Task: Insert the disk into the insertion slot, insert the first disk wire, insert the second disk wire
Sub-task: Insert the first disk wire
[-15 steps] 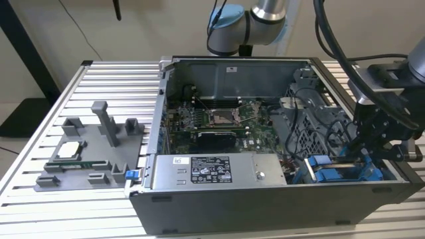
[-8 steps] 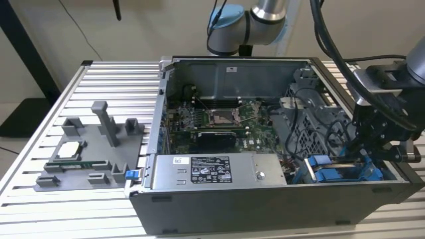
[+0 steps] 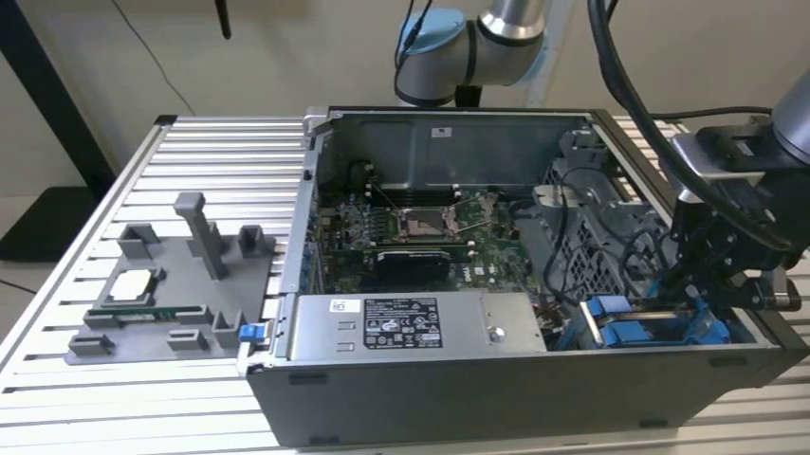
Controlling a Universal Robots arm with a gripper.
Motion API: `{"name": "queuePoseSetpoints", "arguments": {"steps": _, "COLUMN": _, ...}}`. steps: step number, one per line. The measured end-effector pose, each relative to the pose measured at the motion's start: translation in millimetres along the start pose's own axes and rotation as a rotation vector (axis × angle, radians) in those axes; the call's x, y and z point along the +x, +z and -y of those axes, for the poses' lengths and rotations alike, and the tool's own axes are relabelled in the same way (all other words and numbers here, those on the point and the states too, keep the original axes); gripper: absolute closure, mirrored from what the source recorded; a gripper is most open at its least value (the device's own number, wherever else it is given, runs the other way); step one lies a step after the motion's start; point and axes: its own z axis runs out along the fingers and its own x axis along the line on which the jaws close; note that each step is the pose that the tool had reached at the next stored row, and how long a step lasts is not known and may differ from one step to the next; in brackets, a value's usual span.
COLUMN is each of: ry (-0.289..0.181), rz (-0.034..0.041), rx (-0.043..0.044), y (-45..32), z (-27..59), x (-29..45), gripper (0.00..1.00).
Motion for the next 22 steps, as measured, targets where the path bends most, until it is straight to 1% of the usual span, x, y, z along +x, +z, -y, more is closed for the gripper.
{"name": "queuePoseSetpoints", "arguments": {"steps": 7, "ry": 0.000, "rz": -0.0009, "rx": 0.0001, "y": 3.9, "z": -0.1, "x": 0.5, "gripper": 1.00}}
{"name": "queuePoseSetpoints", "arguments": {"steps": 10, "ry": 0.000, "rz": -0.0030, "rx": 0.0002, "y": 6.0, "z": -0.1, "x": 0.8, "gripper": 1.00}}
{"name": "queuePoseSetpoints", "arguments": {"steps": 12, "ry": 0.000, "rz": -0.0022, "rx": 0.0001, "y": 6.8, "z": -0.1, "x": 0.8, "gripper": 1.00}}
{"name": "queuePoseSetpoints", "arguments": {"steps": 13, "ry": 0.000, "rz": -0.0013, "rx": -0.0001, "y": 7.4, "z": -0.2, "x": 1.0, "gripper": 0.00}}
{"name": "queuePoseSetpoints", "arguments": {"steps": 16, "ry": 0.000, "rz": -0.0020, "rx": -0.0001, "y": 6.9, "z": -0.2, "x": 0.9, "gripper": 0.00}}
{"name": "queuePoseSetpoints", "arguments": {"steps": 17, "ry": 0.000, "rz": -0.0020, "rx": -0.0013, "y": 5.5, "z": -0.2, "x": 0.7, "gripper": 0.00}}
{"name": "queuePoseSetpoints", "arguments": {"steps": 22, "ry": 0.003, "rz": -0.0025, "rx": -0.0069, "y": -9.1, "z": 0.1, "x": -1.1, "gripper": 0.00}}
